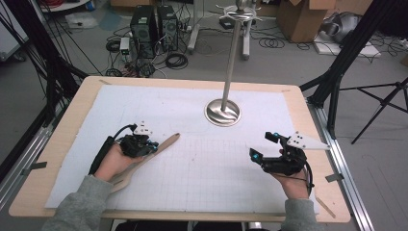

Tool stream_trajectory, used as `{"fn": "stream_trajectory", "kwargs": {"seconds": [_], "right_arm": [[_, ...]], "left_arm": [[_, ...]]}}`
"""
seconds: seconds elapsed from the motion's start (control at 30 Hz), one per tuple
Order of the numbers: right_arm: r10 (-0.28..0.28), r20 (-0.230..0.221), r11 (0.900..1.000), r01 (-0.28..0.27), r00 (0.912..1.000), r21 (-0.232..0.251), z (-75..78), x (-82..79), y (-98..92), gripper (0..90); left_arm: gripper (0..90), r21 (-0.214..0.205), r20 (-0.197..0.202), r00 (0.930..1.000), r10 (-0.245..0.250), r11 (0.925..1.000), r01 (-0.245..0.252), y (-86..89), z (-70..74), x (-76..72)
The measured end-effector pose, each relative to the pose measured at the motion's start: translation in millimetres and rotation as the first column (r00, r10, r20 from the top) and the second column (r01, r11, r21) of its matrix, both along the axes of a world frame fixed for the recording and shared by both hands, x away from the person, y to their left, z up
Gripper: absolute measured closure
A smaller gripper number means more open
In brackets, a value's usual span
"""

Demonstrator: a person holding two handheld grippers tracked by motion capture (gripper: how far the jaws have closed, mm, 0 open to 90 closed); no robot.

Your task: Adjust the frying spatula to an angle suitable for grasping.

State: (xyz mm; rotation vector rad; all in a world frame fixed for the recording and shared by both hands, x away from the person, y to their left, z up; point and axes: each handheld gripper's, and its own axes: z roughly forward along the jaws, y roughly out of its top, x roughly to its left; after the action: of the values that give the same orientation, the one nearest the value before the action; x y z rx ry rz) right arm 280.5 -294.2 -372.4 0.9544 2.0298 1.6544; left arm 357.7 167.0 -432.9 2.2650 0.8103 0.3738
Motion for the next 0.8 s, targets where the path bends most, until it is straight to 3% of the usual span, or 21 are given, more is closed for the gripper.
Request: {"fn": "stream_trajectory", "kwargs": {"seconds": [0.4,0.57,0.8], "right_arm": [[0.002,0.003,1.0,-0.002,1.0,0.003,0.1,-0.2,-0.3,8.3],[0.002,0.0,1.0,-0.002,1.0,0.002,0.1,-0.4,0.2,8.3],[-0.002,-0.003,1.0,0.002,1.0,0.005,-0.1,-0.2,-1.7,8.3]], "left_arm": [[89.7,0.004,0.004,0.9986,-0.052,0.9986,0.052,-7.3,0.0,-1.9],[89.7,0.002,0.002,0.9987,-0.052,0.9987,0.052,-6.9,0.5,-1.8],[89.5,-0.073,0.024,0.9968,-0.076,0.9943,0.078,12.5,15.9,-9.3]]}}
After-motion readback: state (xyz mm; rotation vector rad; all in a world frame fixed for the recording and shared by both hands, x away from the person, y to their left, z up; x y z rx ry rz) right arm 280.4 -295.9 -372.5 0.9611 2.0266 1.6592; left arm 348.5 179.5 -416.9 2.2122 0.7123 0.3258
